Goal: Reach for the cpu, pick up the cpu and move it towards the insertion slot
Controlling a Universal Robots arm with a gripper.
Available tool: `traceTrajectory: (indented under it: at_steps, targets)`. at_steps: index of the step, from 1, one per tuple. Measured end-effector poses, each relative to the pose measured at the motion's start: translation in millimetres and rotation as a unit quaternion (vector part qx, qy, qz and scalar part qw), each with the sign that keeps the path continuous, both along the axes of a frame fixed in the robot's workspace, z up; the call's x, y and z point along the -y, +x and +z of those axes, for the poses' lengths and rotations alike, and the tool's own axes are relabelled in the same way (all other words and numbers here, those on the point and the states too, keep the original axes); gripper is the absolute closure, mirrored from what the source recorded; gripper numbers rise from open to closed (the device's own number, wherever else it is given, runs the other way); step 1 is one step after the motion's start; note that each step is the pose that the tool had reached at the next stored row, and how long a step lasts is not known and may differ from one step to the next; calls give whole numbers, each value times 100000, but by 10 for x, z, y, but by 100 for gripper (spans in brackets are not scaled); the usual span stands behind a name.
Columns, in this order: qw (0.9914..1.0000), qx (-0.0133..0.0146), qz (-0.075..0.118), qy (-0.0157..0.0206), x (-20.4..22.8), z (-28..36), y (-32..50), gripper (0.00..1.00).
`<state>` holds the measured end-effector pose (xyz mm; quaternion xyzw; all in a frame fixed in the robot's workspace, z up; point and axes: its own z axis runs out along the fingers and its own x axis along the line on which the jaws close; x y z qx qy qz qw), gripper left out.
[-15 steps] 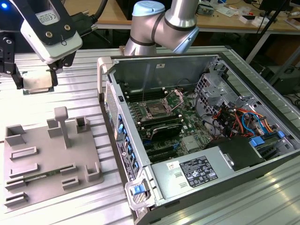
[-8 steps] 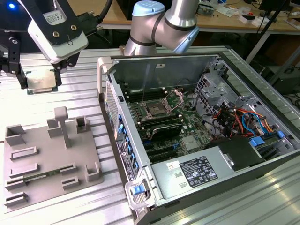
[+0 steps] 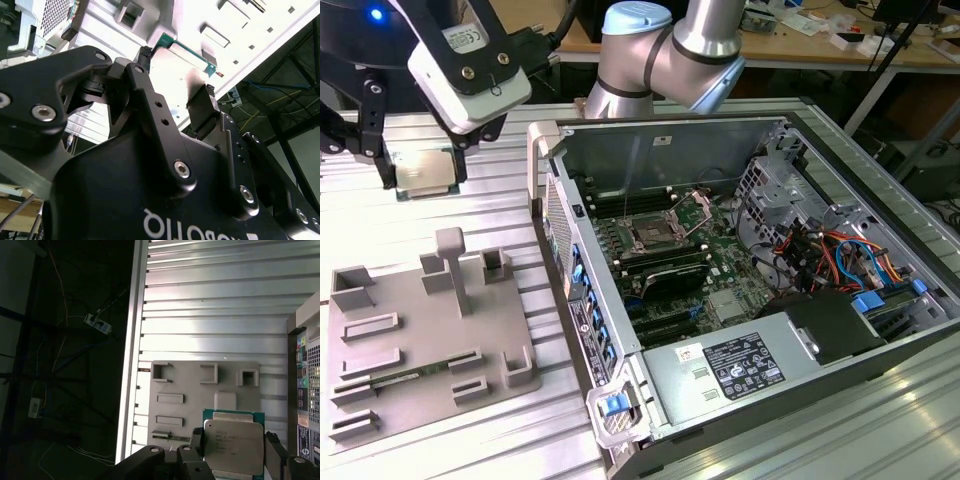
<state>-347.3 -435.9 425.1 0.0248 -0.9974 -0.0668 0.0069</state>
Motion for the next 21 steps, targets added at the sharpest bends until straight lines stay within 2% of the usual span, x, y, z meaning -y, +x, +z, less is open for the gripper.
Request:
traceTrajectory:
  at_steps: [17,21]
  targets:
    - [100000,4,-3,-245,0,0,226,45]
    - [100000,0,-3,-248,0,0,238,45]
